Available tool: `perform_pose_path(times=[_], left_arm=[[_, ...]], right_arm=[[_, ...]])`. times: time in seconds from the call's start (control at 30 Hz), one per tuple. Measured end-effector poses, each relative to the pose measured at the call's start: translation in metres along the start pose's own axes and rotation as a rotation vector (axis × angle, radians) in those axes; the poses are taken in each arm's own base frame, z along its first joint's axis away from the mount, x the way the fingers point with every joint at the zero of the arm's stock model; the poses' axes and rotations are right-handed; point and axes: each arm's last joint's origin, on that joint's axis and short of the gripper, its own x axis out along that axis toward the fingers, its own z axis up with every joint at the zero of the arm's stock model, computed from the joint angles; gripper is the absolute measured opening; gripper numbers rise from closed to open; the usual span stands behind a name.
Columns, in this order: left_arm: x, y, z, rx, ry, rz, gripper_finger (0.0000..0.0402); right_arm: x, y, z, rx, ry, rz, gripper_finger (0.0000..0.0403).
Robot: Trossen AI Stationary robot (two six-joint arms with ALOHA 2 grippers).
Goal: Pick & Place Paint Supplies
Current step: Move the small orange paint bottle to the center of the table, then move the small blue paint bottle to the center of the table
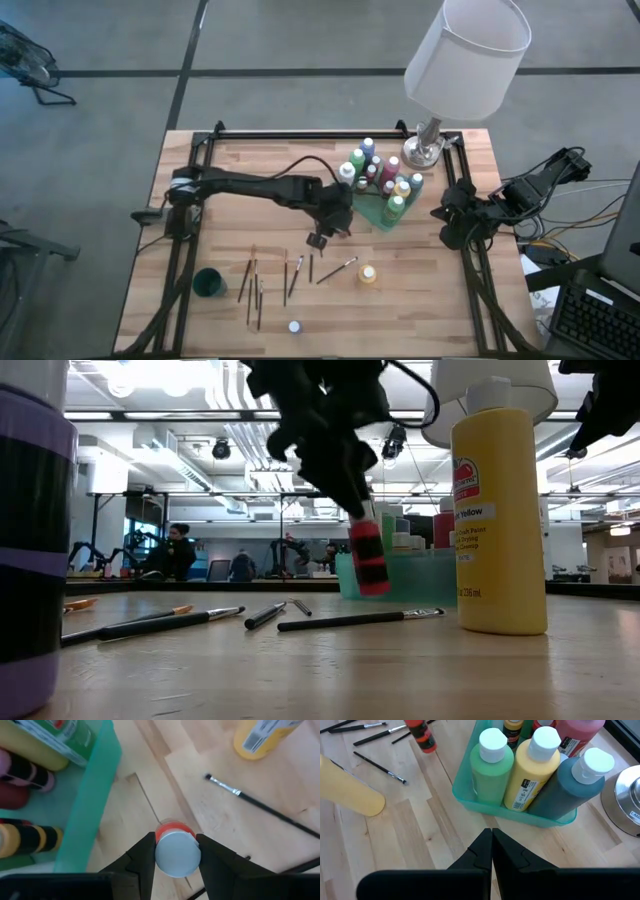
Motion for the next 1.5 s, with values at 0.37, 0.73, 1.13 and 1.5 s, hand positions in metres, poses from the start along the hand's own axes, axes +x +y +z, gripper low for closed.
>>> perform_pose_path(times=[0.37,0.73,1.13,1.5], left_arm=[[0.019,0.010,-0.009,-0.028,0.029,-0.008,0.0133],[0.015,0.012,-0.006,-0.014,-0.002,-0.007,0.0176],[0.002,0.017,-0.001,0.010,-0.026,0.009,0.0240],[-0.081,0.015,0.008,0.032,-0.029,0.020,0.0239]], right_arm=[[0.000,0.000,0.000,0.000,0.000,0.000,0.0008],[0.000,0.000,0.000,0.000,0.000,0.000,0.0008],[0.000,0.000,0.000,0.000,0.000,0.000,0.0008],[0.000,0.000,0.000,0.000,0.000,0.000,0.0008]])
